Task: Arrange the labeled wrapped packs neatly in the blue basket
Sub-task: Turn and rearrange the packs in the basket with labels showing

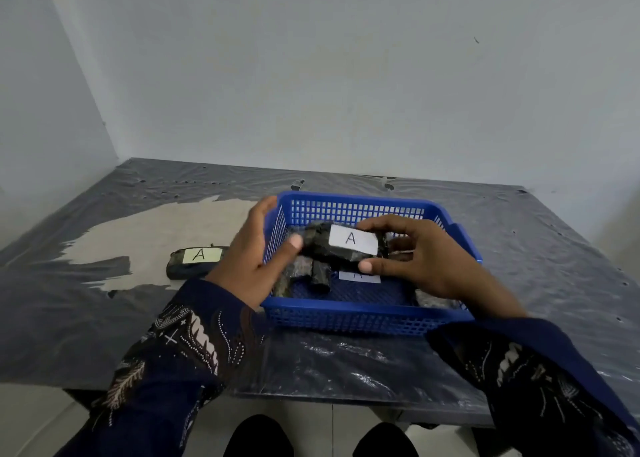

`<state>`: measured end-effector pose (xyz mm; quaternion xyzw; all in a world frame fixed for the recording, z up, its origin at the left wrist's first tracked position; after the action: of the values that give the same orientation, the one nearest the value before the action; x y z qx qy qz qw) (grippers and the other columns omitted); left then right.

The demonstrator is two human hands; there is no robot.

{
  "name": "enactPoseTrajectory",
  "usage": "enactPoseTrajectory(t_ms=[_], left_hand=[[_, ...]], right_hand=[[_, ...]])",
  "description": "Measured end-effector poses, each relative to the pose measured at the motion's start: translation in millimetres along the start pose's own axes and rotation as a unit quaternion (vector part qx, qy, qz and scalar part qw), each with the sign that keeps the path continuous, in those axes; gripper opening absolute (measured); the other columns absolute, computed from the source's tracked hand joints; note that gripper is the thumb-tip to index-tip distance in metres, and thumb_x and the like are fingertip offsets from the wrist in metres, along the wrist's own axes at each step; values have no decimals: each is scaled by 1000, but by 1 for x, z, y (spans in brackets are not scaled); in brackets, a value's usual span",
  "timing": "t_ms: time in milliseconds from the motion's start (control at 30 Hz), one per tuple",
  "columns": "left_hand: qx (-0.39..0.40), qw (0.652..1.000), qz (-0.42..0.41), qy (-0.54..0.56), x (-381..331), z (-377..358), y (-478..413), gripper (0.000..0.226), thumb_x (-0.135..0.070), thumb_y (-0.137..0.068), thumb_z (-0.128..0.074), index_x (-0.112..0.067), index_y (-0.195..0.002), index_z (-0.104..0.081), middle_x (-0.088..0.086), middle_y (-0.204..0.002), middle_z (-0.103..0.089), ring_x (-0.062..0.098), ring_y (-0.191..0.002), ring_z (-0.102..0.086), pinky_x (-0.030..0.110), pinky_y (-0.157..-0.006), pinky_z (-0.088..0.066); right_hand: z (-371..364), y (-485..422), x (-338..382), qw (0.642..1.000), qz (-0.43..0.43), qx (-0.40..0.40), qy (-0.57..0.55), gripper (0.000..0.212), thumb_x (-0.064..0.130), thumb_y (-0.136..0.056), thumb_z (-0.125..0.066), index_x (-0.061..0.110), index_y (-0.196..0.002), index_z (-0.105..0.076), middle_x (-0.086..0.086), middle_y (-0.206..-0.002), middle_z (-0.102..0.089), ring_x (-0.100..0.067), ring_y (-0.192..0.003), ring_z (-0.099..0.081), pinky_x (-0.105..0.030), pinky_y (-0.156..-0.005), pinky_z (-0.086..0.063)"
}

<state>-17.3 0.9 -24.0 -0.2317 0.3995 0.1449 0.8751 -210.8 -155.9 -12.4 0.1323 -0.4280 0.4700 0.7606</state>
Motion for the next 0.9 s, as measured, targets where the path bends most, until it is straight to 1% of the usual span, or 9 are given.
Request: enactPoseTrajectory(t_ms=[67, 133, 200, 300, 400, 500, 600, 700, 900], left_hand=[[-42, 996, 68, -31, 19, 4, -3, 57, -40, -98, -42, -27, -148, -18, 5, -150, -38, 25, -133, -43, 37, -104, -36], [-54, 989, 132, -43, 33, -1, -6, 51, -33, -100, -40, -24, -147, -22, 13, -145, -44, 31, -125, -49, 40, -99, -39], [-56, 984, 161, -42, 40, -9, -8, 48, -29, -101, -39, -20, -147, -25, 10, -144, -45, 29, -119, -52, 35, -94, -40], [-60, 984, 164, -38, 43, -19, -8, 44, -23, -102, -37, -18, -145, -30, 7, -121, -56, 18, -84, -51, 28, -72, -35], [-63, 985, 159, -37, 47, -20, -8, 43, -23, -103, -36, -21, -146, -32, 2, -107, -55, 9, -68, -46, 27, -70, -34], [-48, 985, 158, -41, 52, -19, -8, 45, -25, -103, -34, -23, -148, -29, -1, -109, -54, 10, -72, -49, 28, -72, -37], [-41, 987, 151, -42, 52, -19, -8, 45, -25, -103, -34, -24, -148, -28, 0, -110, -55, 12, -78, -50, 28, -72, -38], [-45, 986, 152, -46, 51, -19, -8, 46, -24, -103, -33, -23, -149, -28, 3, -117, -57, 15, -84, -50, 27, -74, -36], [-50, 987, 146, -39, 51, -19, -7, 46, -23, -103, -34, -22, -149, -28, 6, -125, -58, 15, -88, -49, 27, -76, -36]], right_hand=[[-3, -5, -13, 995, -34, 48, 86, 57, 44, -70, -86, 38, -122, -66, 14, -120, -69, -7, -103, -69, -38, -94, -58], [-13, -9, -24, 982, -62, 102, 146, 59, 51, -70, -84, 39, -124, -64, 18, -119, -66, -5, -106, -65, -35, -100, -53], [-25, -11, -28, 968, -65, 157, 185, 53, 49, -77, -80, 40, -126, -63, 22, -113, -64, -3, -100, -63, -30, -95, -52], [-34, -15, -33, 955, -77, 210, 193, 45, 40, -85, -76, 39, -128, -62, 24, -112, -61, -4, -91, -66, -26, -89, -54], [-37, -21, -41, 945, -92, 245, 197, 42, 38, -88, -73, 35, -129, -63, 22, -118, -62, 2, -97, -62, -25, -95, -51], [-39, -26, -44, 941, -116, 253, 193, 38, 42, -88, -73, 37, -125, -65, 16, -123, -66, -2, -110, -63, -32, -103, -51], [-43, -28, -38, 937, -128, 252, 205, 35, 39, -88, -73, 34, -122, -66, 15, -118, -69, 0, -102, -64, -31, -98, -52], [-49, -31, -33, 928, -115, 246, 256, 35, 35, -88, -74, 29, -122, -66, 22, -96, -63, 0, -86, -58, -26, -86, -48], [-59, -42, -25, 919, -125, 219, 303, 30, 29, -80, -83, 24, -107, -73, 5, -106, -73, -15, -88, -66, -37, -89, -56]])
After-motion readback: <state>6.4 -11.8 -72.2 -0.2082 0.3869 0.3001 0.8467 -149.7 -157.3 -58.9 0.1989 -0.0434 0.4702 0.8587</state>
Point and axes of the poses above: each hand's wrist, its own y-axis away from the middle knuckle, its own z-axis out of the back of the hand, x = y × z, the point moved 4 cm from there along -y, towards the middle knuckle
